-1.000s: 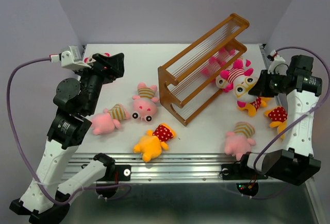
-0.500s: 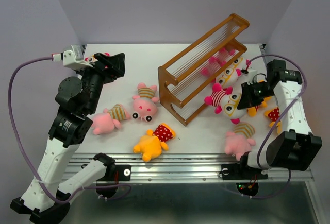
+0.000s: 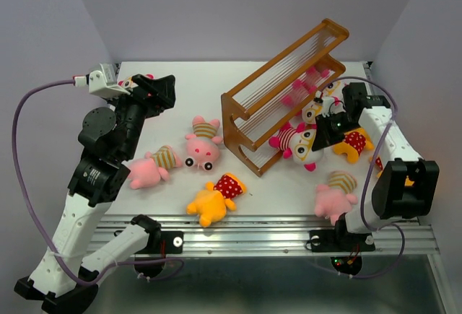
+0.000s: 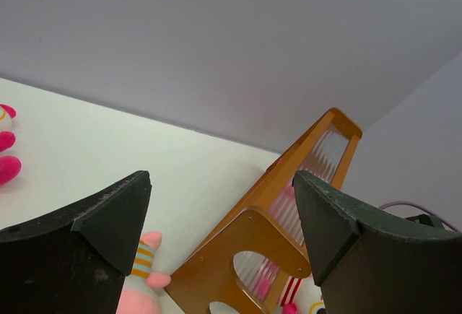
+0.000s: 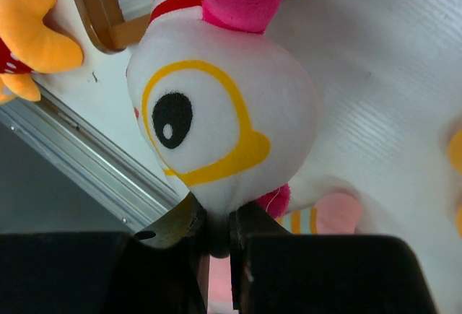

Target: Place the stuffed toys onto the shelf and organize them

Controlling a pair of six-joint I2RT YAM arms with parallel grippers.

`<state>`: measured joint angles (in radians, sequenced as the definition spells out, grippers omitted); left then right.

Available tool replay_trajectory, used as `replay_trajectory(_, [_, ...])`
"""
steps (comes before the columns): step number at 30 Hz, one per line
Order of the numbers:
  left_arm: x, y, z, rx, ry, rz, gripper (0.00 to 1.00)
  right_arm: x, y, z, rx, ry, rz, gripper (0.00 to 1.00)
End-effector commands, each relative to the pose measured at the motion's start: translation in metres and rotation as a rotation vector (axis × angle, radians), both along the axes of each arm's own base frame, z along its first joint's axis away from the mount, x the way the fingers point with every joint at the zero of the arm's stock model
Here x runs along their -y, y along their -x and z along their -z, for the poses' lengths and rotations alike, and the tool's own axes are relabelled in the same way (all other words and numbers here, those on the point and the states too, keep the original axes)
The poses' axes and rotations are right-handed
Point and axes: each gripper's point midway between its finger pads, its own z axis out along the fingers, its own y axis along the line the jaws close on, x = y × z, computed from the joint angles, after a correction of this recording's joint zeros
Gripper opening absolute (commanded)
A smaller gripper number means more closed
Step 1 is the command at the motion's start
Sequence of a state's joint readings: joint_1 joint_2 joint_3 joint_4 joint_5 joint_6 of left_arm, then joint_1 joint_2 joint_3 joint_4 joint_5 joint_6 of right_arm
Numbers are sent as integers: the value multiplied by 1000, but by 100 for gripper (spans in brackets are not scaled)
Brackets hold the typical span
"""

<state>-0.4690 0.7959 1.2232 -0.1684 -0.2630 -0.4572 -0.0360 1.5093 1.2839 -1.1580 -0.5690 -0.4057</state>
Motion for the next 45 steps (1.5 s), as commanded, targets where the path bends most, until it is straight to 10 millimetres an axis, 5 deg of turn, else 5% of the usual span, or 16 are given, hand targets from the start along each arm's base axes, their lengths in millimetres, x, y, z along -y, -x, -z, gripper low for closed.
replay_trajectory(1, [-6,1,-15,40,28,-23,91,-21,-44,-12,221,-43,24,1])
replay_trajectory(11, [-5,-2,-11,18,36,-29,91,-37,-91,-5,387,-133,181,1])
replay_trajectory(16, [-8,0,-9,10,38,-38,91,-31,-120,-20,562,-137,249,1])
replay_trajectory(26, [-6,-1,-2,-6,48,-31,91,-31,-139,-1,615,-112,266,1])
replay_trajectory(32, [-6,-2,0,-9,44,-33,91,-30,-137,13,576,-92,255,20])
replay_trajectory(37, [-5,-3,5,-16,43,-31,91,-30,-132,17,551,-85,253,48])
replay_trajectory(45, [-5,-5,12,-26,35,-37,91,-26,-125,-8,612,-63,232,72])
